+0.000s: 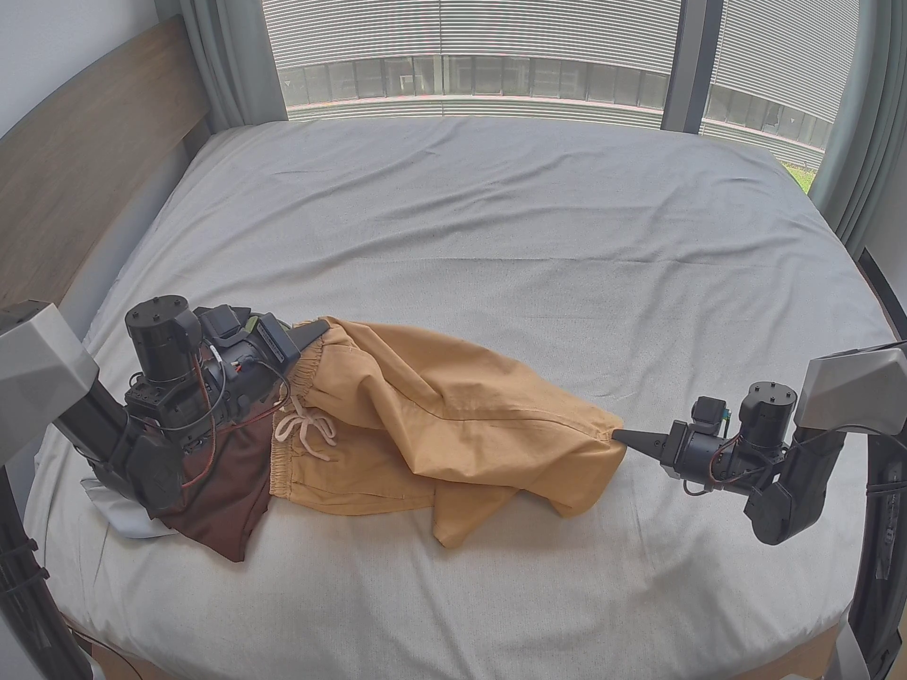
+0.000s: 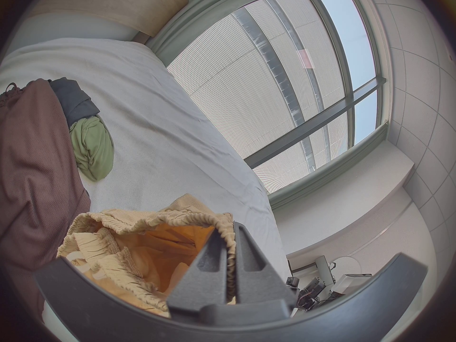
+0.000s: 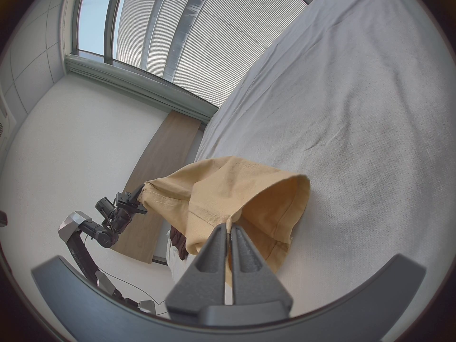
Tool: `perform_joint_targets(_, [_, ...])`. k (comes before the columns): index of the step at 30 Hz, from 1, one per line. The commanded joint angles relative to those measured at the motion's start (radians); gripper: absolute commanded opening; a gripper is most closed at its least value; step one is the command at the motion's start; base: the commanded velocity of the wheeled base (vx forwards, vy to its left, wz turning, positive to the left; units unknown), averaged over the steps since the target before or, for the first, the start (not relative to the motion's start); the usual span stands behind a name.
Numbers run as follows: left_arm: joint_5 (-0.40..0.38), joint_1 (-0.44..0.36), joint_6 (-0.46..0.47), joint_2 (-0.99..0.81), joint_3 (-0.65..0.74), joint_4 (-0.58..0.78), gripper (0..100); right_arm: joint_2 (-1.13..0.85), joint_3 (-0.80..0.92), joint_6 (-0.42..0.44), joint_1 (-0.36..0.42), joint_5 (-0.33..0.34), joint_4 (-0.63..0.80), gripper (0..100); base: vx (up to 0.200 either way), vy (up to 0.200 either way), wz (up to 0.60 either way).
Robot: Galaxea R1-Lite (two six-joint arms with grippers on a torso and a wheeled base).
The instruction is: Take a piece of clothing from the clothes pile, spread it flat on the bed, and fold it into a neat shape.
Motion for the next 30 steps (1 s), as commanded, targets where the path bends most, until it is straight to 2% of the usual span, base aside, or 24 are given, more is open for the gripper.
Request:
perform_joint_targets(1, [0.000, 0.000, -0.001, 0.003, 0.000, 0.000, 0, -0.020, 0.011, 0.001, 0.000, 0.002, -0.001, 0, 0.000, 0.000, 0.00])
perform_joint_targets(14, [0.000, 0.000, -0.001, 0.003, 0.000, 0.000, 0, 0.020, 0.000, 0.001, 0.013, 0.006, -0.001, 0, 0.000, 0.000, 0.00])
perform_joint_targets(15, [0.000, 0.000, -0.001, 0.003, 0.000, 0.000, 0, 0.021, -0.001, 0.001, 0.015, 0.006, -0.001, 100, 0.000, 0.000, 0.00])
perform_joint_targets(30, [-0.001, 0.000, -0.001, -0.003, 0.000, 0.000, 0, 0.135, -0.089, 0.001, 0.084, -0.004, -0.001, 100, 0.000, 0.000, 0.00])
